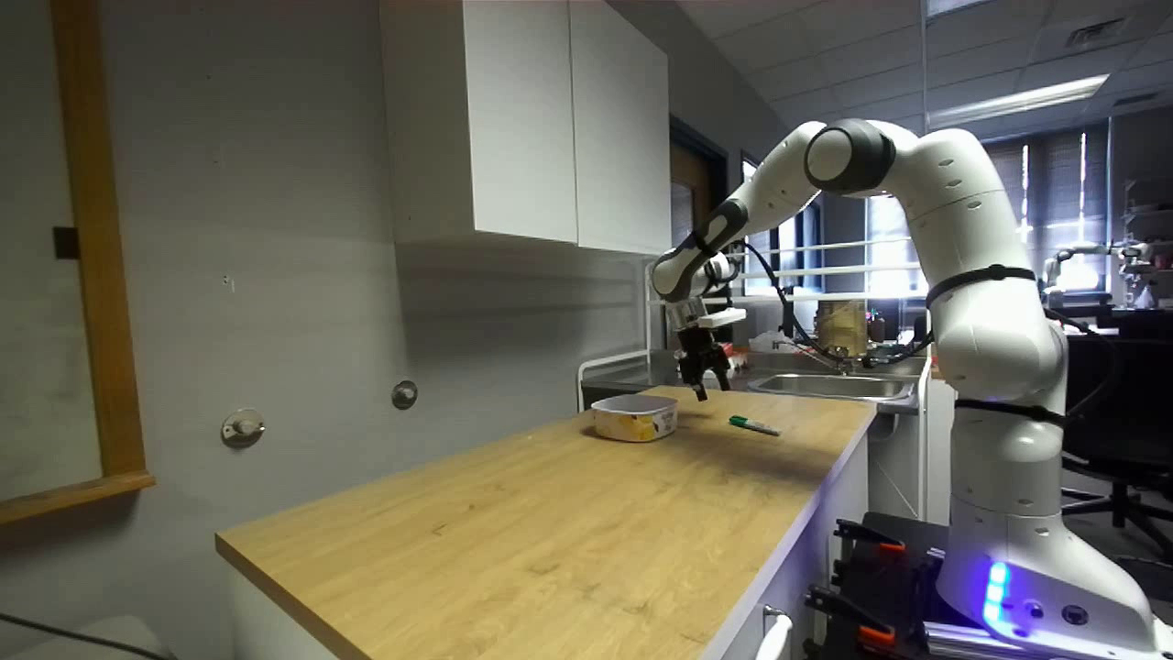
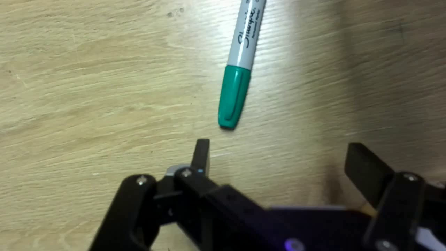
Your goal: Put the marker in the bowl
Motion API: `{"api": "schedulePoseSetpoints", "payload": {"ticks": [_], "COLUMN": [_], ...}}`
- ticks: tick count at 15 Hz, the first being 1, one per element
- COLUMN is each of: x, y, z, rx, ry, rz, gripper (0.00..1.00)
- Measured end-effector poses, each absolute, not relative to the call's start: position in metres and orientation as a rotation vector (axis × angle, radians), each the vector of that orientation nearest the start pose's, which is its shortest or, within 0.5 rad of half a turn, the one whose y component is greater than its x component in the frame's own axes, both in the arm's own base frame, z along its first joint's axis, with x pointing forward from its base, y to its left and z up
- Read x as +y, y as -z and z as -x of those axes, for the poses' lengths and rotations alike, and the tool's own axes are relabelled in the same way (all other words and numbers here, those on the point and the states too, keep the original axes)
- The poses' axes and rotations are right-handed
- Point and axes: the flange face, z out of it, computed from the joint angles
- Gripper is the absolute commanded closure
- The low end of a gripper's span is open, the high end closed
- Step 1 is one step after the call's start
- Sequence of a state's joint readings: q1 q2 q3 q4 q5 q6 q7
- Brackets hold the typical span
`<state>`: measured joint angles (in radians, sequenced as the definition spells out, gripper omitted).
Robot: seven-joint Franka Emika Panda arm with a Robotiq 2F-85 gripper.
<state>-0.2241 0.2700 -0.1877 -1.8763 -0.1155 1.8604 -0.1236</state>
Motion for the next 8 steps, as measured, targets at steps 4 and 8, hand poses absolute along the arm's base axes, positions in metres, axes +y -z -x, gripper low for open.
{"api": "schedulePoseSetpoints", "payload": {"ticks": [4, 8], "x": [-0.273, -0.293], "y": [-0.327, -0.308], "z": [-0.52, -0.506], "rx": [0.445, 0.485], "ry": [-0.571, -0.625], "rz": [3.108, 3.058], "gripper": [0.0, 0.0]}}
